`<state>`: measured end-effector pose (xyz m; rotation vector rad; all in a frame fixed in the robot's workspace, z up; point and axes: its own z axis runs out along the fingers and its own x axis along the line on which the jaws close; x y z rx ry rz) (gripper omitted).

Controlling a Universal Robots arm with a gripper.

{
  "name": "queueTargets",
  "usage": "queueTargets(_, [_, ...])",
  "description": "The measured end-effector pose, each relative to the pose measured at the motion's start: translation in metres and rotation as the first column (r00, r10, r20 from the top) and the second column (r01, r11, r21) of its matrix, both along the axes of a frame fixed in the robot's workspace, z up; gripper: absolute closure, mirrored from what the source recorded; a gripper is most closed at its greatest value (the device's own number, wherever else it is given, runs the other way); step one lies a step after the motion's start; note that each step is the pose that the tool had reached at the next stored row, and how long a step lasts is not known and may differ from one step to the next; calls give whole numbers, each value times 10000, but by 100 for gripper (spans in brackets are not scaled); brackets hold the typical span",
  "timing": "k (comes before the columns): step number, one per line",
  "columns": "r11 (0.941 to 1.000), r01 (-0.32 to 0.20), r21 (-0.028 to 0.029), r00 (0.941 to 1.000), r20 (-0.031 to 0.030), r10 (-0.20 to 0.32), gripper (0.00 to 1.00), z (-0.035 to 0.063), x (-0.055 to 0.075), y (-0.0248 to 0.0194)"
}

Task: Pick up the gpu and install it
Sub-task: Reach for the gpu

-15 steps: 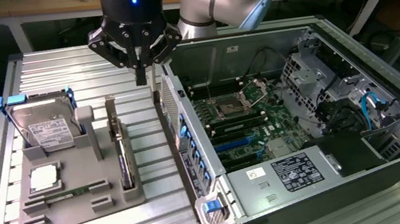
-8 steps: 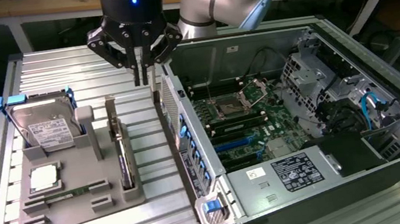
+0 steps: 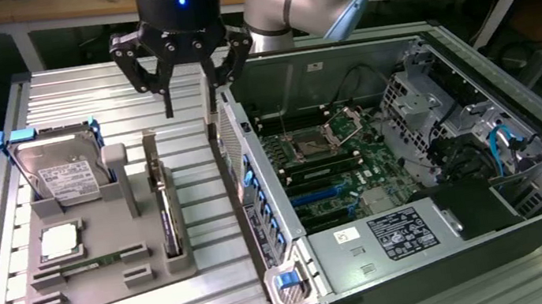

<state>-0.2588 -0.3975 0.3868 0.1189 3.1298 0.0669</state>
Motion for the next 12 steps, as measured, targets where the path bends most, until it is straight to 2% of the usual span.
queueTargets(2, [10000, 0, 0, 10000, 0, 0, 41, 0, 0, 0])
queueTargets(4, [10000, 0, 1, 10000, 1, 0, 41, 0, 0, 0])
queueTargets(5, [10000, 0, 0, 10000, 0, 0, 34, 0, 0, 0])
queueTargets(12, [10000, 0, 1, 10000, 1, 0, 34, -2, -3, 0])
